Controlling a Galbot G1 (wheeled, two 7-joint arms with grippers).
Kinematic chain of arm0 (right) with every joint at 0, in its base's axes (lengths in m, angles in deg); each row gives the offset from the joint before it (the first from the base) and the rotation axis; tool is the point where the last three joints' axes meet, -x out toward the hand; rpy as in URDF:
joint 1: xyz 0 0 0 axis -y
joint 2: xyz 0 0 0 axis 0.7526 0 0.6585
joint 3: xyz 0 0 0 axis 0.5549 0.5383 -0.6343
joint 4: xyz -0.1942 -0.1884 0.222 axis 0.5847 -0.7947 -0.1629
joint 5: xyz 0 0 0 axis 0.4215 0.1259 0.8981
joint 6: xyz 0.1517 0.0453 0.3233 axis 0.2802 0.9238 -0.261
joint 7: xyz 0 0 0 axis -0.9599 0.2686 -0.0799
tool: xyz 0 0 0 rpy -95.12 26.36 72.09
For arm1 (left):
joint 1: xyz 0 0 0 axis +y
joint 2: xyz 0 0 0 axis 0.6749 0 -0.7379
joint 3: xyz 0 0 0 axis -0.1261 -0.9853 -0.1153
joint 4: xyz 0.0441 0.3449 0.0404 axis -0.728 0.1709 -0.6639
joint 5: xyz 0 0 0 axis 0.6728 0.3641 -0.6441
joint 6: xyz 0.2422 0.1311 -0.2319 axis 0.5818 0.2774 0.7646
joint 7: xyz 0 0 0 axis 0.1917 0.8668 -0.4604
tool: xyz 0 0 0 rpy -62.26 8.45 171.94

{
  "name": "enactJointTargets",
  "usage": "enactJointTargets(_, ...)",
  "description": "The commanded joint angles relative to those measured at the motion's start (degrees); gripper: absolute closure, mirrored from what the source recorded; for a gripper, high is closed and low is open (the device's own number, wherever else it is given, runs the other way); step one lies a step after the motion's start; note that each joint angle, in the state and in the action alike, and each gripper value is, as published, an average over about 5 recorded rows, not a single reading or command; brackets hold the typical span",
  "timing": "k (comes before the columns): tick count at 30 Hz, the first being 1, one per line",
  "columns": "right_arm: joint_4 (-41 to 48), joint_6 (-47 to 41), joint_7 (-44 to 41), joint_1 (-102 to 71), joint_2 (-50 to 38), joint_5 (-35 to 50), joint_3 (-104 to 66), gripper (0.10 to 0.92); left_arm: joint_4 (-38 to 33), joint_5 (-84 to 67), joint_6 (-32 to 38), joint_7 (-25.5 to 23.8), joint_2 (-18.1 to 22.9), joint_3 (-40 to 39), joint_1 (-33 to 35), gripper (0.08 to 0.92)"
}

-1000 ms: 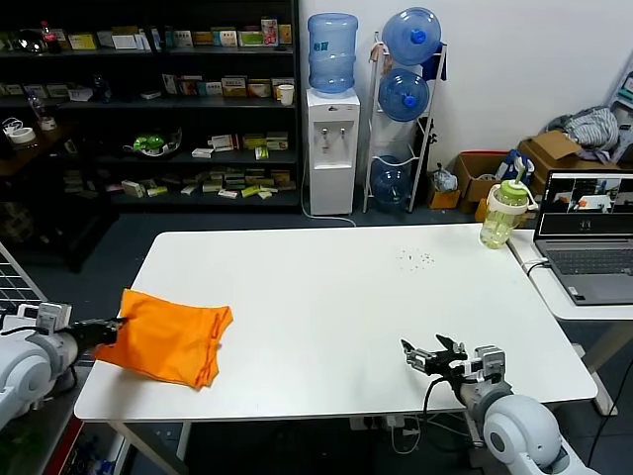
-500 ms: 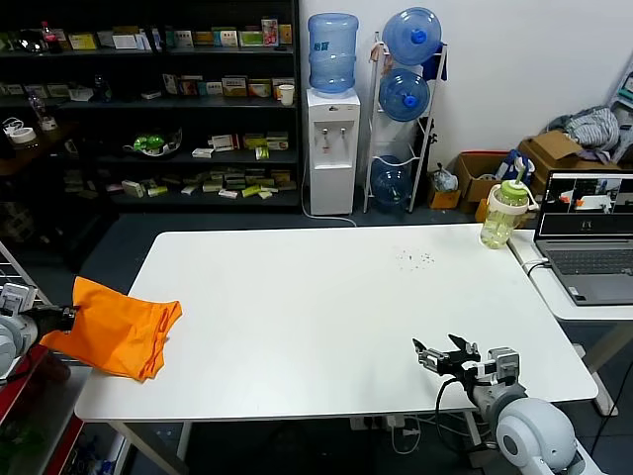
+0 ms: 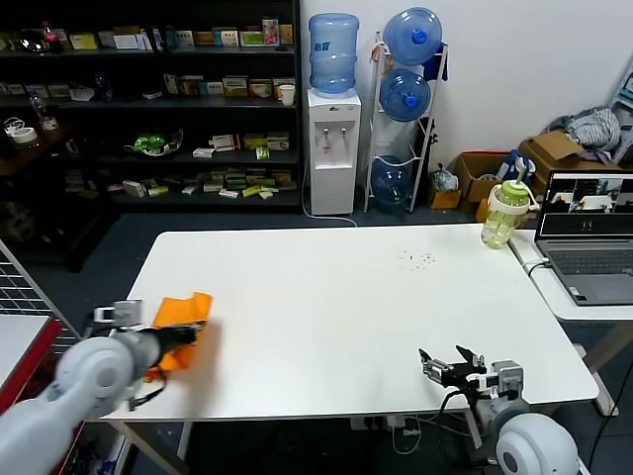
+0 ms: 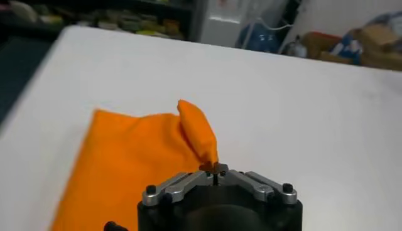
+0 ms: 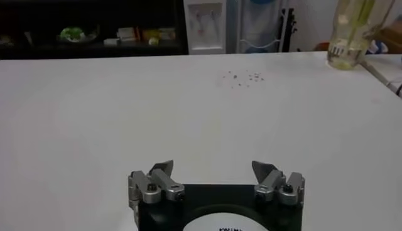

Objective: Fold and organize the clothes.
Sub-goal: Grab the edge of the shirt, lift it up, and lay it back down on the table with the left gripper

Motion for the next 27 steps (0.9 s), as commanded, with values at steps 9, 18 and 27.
enactJointTargets(9,-0.8,-0.4,0.2,-3.5,2.4,-1.3,-2.0,0.203,16.6,-2.0,-0.2,12.8,31.7,-24.8,-25.4,0.908)
enactJointTargets(18,-0.6,-0.4,0.3,-2.9,2.3,-1.1,-1.5,0.203,17.6,-1.4,0.0,14.2,36.1,-26.0,-25.7,0.908)
enactJointTargets(27,-0.4,-0.4,0.3,-2.5,2.2,-0.8,-1.4,0.203,18.1,-0.6,0.3,15.0,38.3,-27.6,-25.6,0.908)
